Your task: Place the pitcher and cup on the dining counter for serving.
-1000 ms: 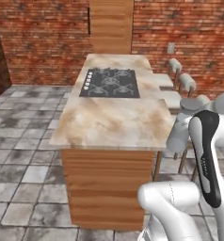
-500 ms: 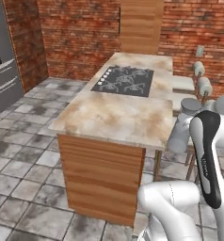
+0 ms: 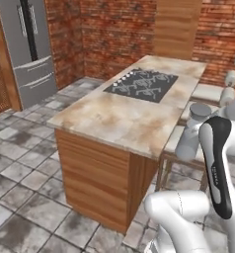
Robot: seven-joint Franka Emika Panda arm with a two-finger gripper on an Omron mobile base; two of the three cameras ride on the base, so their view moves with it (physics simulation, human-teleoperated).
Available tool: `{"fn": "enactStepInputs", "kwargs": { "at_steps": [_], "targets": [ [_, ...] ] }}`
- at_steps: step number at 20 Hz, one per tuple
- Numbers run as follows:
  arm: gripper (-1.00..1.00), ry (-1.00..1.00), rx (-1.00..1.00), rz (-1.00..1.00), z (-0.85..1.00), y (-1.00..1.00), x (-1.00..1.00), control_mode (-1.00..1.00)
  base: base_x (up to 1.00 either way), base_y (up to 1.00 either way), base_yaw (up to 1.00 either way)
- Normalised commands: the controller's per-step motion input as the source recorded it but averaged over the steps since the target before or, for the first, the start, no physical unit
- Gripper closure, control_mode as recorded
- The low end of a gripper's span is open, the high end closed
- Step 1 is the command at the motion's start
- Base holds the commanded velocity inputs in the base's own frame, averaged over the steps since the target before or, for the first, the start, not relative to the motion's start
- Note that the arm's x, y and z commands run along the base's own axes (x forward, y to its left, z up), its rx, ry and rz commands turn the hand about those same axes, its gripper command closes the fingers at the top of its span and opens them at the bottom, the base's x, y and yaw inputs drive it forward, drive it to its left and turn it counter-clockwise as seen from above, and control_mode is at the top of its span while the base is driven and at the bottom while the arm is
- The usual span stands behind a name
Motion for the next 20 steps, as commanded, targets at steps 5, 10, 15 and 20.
{"fn": "enactStepInputs", "kwargs": {
  "at_steps": [5, 10, 15, 20],
  "targets": [
    [1.00, 0.00, 0.00, 0.00, 0.00, 0.00, 0.00, 1.00, 0.02, -0.80, 0.40],
    [1.00, 0.00, 0.00, 0.00, 0.00, 0.00, 0.00, 1.00, 0.18, -0.60, 0.37],
    [1.00, 0.00, 0.00, 0.00, 0.00, 0.00, 0.00, 1.00, 0.08, -0.61, 0.37],
    [1.00, 0.00, 0.00, 0.00, 0.00, 0.00, 0.00, 1.00, -0.06, -0.82, 0.35]
  ]
}}
